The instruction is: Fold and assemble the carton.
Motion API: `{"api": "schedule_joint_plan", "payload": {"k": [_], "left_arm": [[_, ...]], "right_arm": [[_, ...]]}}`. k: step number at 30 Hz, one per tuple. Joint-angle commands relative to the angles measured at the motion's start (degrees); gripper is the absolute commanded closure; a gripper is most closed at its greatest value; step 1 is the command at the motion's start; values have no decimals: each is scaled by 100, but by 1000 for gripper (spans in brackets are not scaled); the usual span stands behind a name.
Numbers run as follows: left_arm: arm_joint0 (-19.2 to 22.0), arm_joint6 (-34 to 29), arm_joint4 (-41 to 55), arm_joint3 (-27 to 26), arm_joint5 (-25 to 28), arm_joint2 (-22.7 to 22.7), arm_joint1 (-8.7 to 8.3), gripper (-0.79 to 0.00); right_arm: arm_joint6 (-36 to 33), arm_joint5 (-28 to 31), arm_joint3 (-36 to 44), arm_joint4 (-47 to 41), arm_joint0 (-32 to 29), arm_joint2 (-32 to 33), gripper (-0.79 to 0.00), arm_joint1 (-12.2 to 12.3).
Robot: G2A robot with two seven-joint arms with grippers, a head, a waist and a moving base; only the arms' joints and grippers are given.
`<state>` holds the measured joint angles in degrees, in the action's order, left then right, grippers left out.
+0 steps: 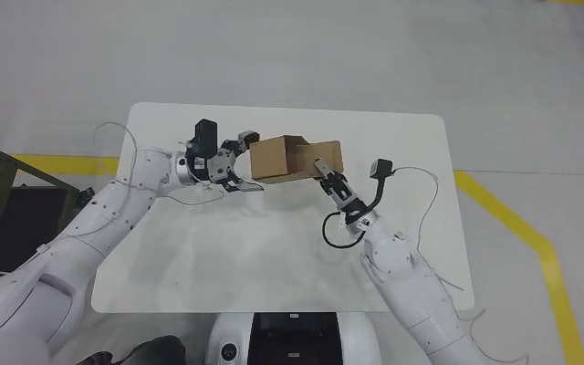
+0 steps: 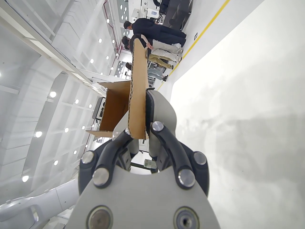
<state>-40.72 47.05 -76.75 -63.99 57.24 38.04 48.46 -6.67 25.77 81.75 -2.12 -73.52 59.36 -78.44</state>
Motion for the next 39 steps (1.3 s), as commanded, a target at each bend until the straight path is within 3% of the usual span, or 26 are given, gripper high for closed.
{"api": "schedule_joint_plan", "payload": {"k": [1, 9, 13, 18, 22, 29, 30, 31, 33, 34, 36, 37, 39], "left_arm": [[-5, -16, -28, -7, 15, -1, 16, -785], [-11, -15, 0, 17, 14, 22, 92, -785], [-3, -52, -2, 36, 52, 33, 121, -453], [-14, -77, 12, 59, 76, 51, 145, -456], [-28, -77, 10, 81, 76, 69, 148, -388], [-58, -77, 48, 96, 76, 79, 135, -397], [-58, -77, 55, 92, 76, 77, 130, -394], [-61, -77, 73, 90, 76, 73, 125, -388], [-60, -77, 90, 78, 76, 68, 111, -379], [-61, -77, 103, 73, 76, 65, 103, -366], [-59, -77, 127, 72, 76, 58, 85, -354], [-56, -77, 134, 73, 76, 54, 76, -351], [-53, -77, 167, 90, 76, 44, 58, -354]], "right_arm": [[92, -28, 6, -44, -11, -7, 0, -16], [164, -71, 35, -42, -39, -54, 0, -60], [147, -87, 41, -19, -58, -63, 0, -73], [128, -80, 15, -42, -60, -55, 0, -90], [123, -78, 0, -59, -55, -44, 0, -103], [96, -61, -6, -49, -43, -32, 0, -125], [89, -68, -7, -40, -42, -33, -28, -128], [87, -72, -7, -37, -42, -32, -117, -131], [79, -69, -7, -27, -40, -34, -212, -137], [72, -72, -8, -25, -38, -34, -314, -140], [66, -72, -7, -20, -34, -35, -385, -146], [65, -69, -10, -16, -34, -35, -474, -149], [62, -73, -17, 3, -30, -32, -763, -154]]}}
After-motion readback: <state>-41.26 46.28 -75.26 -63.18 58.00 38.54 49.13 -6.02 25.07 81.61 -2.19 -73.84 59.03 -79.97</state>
